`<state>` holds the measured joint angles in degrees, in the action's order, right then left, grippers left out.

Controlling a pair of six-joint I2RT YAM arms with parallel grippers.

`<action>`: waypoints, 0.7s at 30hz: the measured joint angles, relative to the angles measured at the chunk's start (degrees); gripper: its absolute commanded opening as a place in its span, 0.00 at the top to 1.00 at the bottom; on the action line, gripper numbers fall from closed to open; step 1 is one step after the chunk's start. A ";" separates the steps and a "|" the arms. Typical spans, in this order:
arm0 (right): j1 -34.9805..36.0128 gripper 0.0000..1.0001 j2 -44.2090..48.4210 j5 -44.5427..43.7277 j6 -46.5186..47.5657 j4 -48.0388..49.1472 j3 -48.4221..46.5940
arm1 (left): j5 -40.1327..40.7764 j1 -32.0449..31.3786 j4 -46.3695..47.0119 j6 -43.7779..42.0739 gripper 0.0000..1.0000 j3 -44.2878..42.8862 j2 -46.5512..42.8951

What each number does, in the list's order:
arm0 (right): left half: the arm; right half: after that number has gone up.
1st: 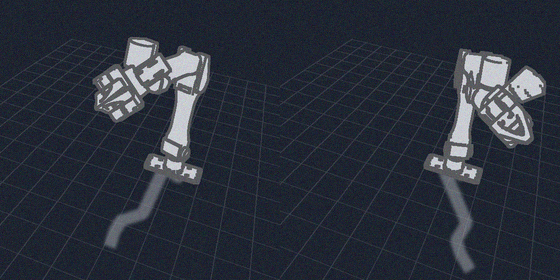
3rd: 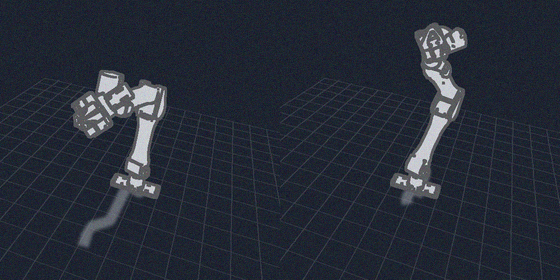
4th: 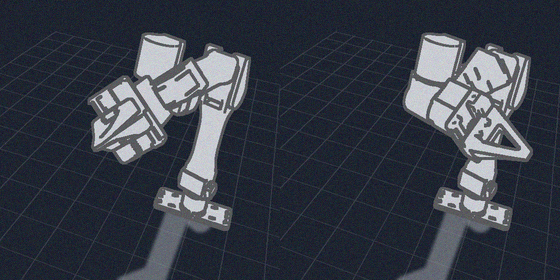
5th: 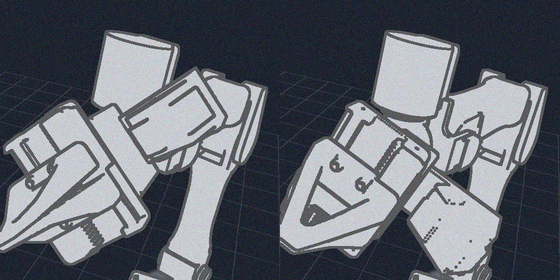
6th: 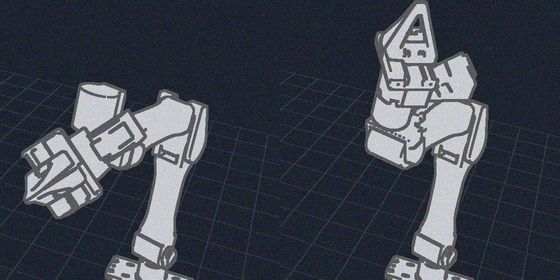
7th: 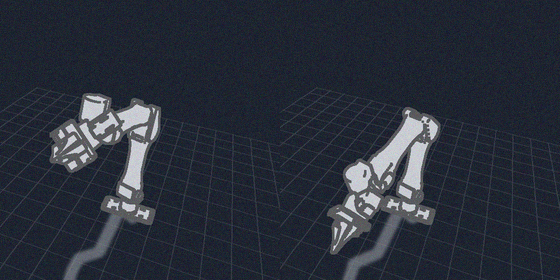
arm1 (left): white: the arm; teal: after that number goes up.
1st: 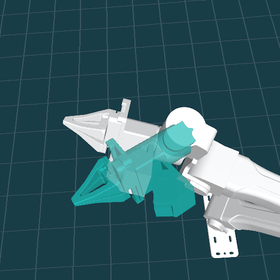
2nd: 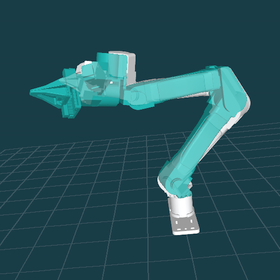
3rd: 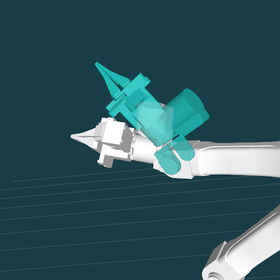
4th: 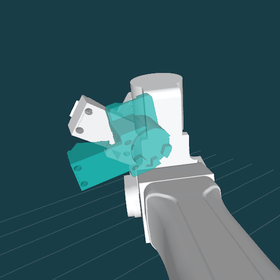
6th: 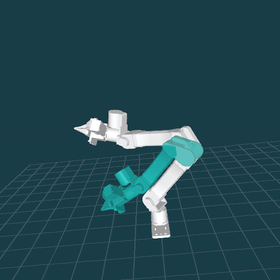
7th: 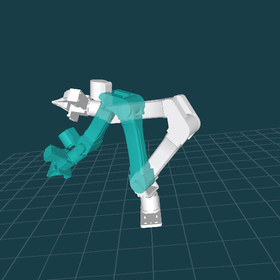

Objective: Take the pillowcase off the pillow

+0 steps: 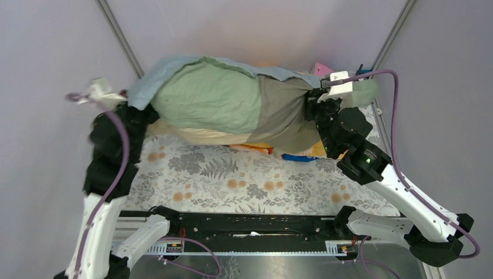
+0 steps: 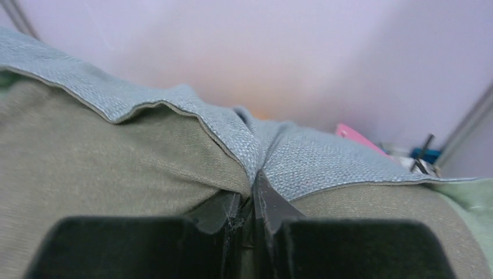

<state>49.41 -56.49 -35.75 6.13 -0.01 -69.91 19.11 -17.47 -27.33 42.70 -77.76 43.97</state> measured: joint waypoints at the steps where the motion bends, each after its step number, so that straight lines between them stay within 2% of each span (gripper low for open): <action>1: -0.13 0.99 0.09 -1.11 0.13 -1.03 -0.17 | -1.44 0.00 -0.52 0.17 1.00 1.46 1.68; 3: -0.57 0.82 0.17 -2.71 -0.04 -5.33 0.11 | -5.05 0.13 -1.57 0.20 1.00 5.70 4.44; 4: -0.72 0.67 0.17 -2.64 -0.44 -6.97 1.07 | -6.73 0.17 -2.56 -0.04 1.00 8.20 5.73; 6: -0.87 0.19 0.26 -1.33 -1.95 -9.88 4.48 | -9.09 0.20 -5.60 -0.85 1.00 13.49 8.26; 7: -0.87 0.09 0.26 0.39 -3.52 -10.95 6.84 | -9.68 0.20 -7.39 -1.16 0.99 15.45 8.92; 9: -0.68 0.02 0.20 4.50 -6.56 -12.35 11.10 | -10.49 0.15 -11.37 -2.25 0.97 19.47 9.31; 13: -0.26 0.00 0.22 11.13 -10.49 -15.58 16.55 | -11.43 -0.20 -12.57 -2.80 0.96 23.19 8.26; 21: -0.22 0.00 1.64 18.25 -13.40 -16.37 12.57 | -13.73 -0.09 -10.40 -2.73 0.93 30.05 7.96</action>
<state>49.19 -54.85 -17.50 -7.27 -16.38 -57.34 5.39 -17.56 -37.74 39.97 -47.70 51.92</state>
